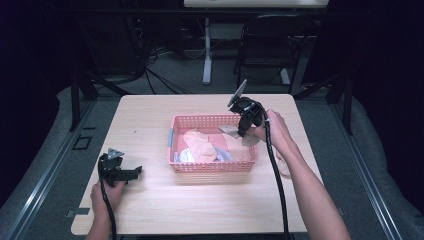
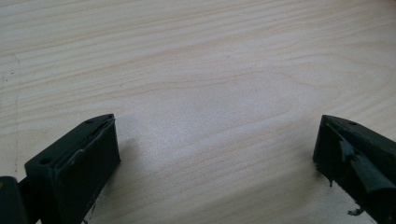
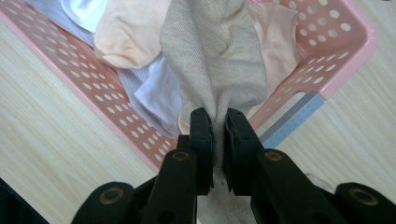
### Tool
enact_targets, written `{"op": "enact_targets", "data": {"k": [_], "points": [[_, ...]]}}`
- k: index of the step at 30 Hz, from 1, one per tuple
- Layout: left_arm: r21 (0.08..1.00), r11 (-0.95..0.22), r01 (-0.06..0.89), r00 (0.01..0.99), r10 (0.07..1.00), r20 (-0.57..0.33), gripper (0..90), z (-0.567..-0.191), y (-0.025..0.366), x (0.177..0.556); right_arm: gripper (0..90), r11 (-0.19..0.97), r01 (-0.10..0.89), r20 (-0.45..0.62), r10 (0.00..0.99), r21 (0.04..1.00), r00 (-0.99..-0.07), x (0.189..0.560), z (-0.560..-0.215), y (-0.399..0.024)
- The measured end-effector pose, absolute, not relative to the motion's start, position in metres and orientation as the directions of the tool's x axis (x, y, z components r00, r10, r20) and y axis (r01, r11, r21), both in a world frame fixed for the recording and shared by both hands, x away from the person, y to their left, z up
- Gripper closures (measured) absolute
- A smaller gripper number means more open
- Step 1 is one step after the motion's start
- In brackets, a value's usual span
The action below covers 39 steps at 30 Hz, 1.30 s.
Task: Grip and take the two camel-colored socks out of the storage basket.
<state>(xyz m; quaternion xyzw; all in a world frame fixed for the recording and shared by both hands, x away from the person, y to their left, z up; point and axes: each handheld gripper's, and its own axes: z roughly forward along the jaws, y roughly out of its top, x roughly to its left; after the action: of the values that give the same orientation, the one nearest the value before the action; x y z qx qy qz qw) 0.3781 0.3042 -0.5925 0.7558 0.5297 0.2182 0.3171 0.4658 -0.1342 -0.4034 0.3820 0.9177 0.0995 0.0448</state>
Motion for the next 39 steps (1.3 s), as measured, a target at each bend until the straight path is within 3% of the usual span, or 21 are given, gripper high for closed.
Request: {"op": "enact_targets", "data": {"k": [17,39], "points": [[0.709,-0.239,0.663,0.344,0.939,-0.005,0.1,-0.592,0.304,0.378,83.1,0.67,0.701,-0.016,0.726,0.243,-0.688,0.461,-0.37,-0.149],[0.711,-0.236,0.663,0.342,0.94,-0.008,0.1,-0.592,0.304,0.378,83.1,0.577,0.766,-0.034,0.804,0.283,-0.593,0.451,-0.345,-0.228]]}}
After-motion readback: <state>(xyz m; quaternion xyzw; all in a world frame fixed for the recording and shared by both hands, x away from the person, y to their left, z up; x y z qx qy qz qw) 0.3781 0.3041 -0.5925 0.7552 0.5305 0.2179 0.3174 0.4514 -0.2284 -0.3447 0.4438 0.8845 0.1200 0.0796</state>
